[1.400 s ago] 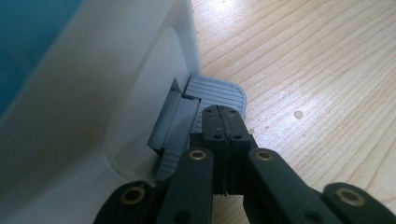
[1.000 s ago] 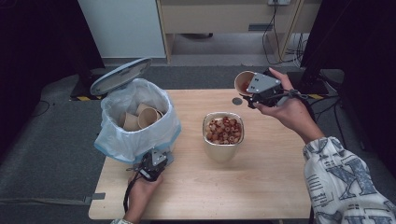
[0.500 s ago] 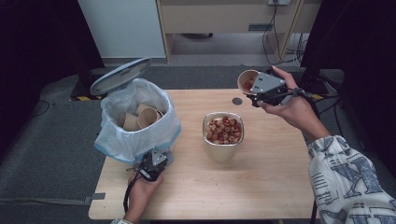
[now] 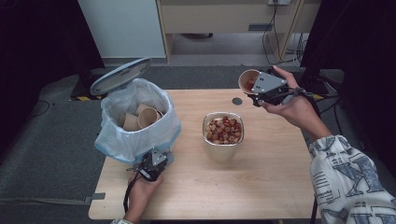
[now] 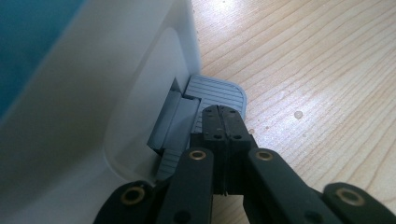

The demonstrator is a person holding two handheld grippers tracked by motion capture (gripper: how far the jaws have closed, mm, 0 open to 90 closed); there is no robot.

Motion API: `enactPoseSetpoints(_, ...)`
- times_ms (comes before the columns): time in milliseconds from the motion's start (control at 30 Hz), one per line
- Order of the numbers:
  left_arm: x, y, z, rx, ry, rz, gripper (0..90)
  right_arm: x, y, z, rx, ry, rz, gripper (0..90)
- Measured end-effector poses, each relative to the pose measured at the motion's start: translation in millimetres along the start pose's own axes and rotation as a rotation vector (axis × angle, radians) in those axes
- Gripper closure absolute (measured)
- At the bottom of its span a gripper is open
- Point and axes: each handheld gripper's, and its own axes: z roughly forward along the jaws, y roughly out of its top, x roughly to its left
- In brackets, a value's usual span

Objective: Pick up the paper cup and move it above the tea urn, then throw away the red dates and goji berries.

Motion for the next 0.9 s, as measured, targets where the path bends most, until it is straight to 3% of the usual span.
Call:
enactPoseSetpoints(333, 0.0, 0.0, 0.1, 0.000, 0.000, 0.000, 89.7, -0.2, 5.4, 0.5, -0.003, -0.002, -0.017, 30.7)
enactPoseSetpoints(500, -0.1, 0.1, 0.0, 0.001, 0.000, 0.001, 89.7, 5.9, 8.6, 4.0, -0.002, 0.011, -0.039, 30.7)
enactPoseSetpoints(667, 0.1, 0.1, 0.1, 0.000, -0.001, 0.001, 89.7, 7.3, 7.4, 5.4, -0.002, 0.006, -0.026, 30.7)
enactPoseSetpoints(767, 0.0, 0.1, 0.1, 0.000, 0.000, 0.001, 89.7, 12.4, 8.6, 6.6, 0.004, 0.014, -0.048, 30.7)
enactPoseSetpoints(900, -0.1, 0.1, 0.1, 0.001, 0.000, 0.001, 89.7, 13.9, 7.5, 8.0, 0.012, -0.001, -0.050, 30.7)
